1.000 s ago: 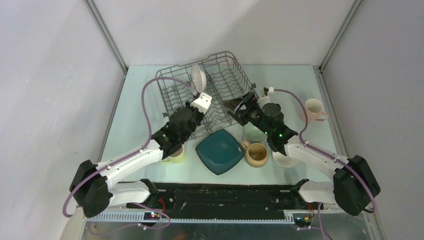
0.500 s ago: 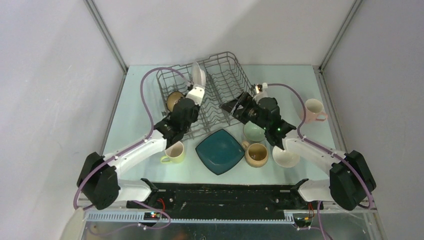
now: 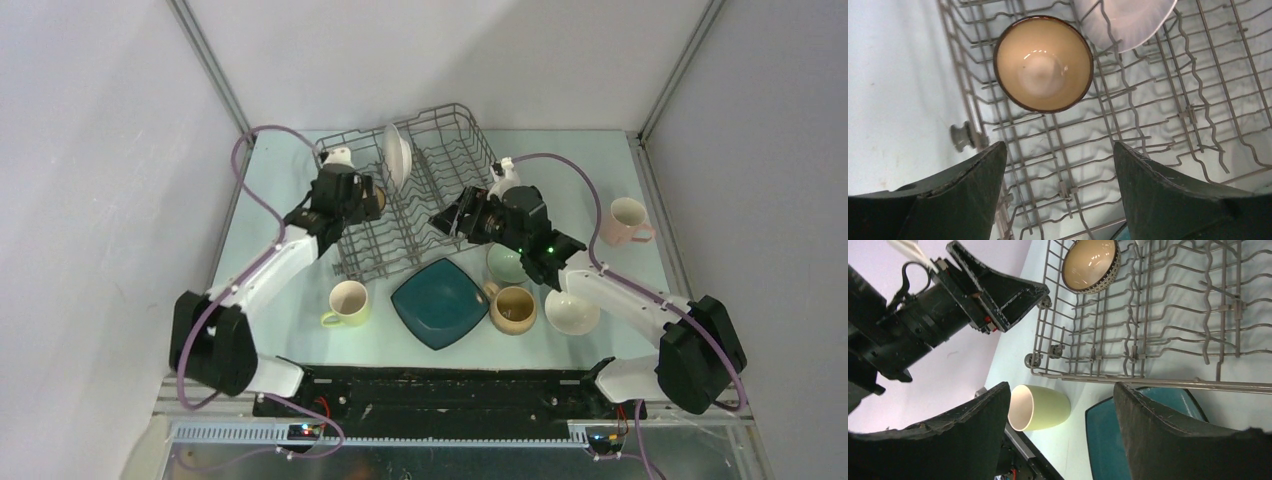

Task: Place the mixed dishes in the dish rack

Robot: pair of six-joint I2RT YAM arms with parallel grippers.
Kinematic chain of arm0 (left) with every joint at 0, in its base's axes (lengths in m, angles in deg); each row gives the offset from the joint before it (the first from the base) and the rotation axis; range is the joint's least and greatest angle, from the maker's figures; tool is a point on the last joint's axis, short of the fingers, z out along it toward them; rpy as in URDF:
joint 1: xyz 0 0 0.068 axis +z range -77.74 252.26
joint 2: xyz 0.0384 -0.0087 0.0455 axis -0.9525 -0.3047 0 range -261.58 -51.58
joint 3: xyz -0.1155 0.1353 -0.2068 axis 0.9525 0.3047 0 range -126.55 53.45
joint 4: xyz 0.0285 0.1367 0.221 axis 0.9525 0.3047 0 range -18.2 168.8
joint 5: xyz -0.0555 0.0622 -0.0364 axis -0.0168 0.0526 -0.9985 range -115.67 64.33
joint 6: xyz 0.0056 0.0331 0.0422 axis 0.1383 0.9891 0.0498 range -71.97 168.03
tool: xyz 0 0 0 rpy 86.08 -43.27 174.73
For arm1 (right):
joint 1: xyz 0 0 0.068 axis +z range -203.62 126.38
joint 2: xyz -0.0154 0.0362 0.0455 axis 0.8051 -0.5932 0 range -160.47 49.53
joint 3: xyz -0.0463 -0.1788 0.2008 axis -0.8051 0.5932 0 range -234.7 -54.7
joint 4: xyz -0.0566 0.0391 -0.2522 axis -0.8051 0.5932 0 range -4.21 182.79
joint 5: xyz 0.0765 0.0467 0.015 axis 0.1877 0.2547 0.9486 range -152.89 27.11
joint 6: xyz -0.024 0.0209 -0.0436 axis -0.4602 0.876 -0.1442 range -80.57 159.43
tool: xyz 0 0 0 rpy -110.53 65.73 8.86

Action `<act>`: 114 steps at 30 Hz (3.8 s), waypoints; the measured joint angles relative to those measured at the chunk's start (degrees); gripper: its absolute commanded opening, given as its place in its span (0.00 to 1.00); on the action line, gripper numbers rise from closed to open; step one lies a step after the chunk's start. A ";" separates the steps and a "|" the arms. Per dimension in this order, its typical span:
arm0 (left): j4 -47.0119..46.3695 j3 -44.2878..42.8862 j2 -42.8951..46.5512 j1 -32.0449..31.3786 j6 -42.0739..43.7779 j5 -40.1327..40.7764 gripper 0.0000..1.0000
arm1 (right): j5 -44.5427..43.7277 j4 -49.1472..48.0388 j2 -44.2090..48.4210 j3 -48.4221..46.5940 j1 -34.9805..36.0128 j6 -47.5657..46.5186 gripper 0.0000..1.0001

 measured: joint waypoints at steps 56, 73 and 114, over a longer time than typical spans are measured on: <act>23.80 -29.75 -32.04 -0.70 26.34 -7.54 0.00 | 2.47 4.39 2.12 0.00 -2.58 -1.51 0.76; 5.53 -12.85 -3.08 2.91 -1.11 -35.19 0.00 | 5.95 1.18 3.58 0.00 0.04 -17.07 0.93; -49.48 2.99 -5.27 4.70 -59.91 -65.99 0.00 | 0.46 6.19 -4.85 -17.35 5.62 -50.66 0.93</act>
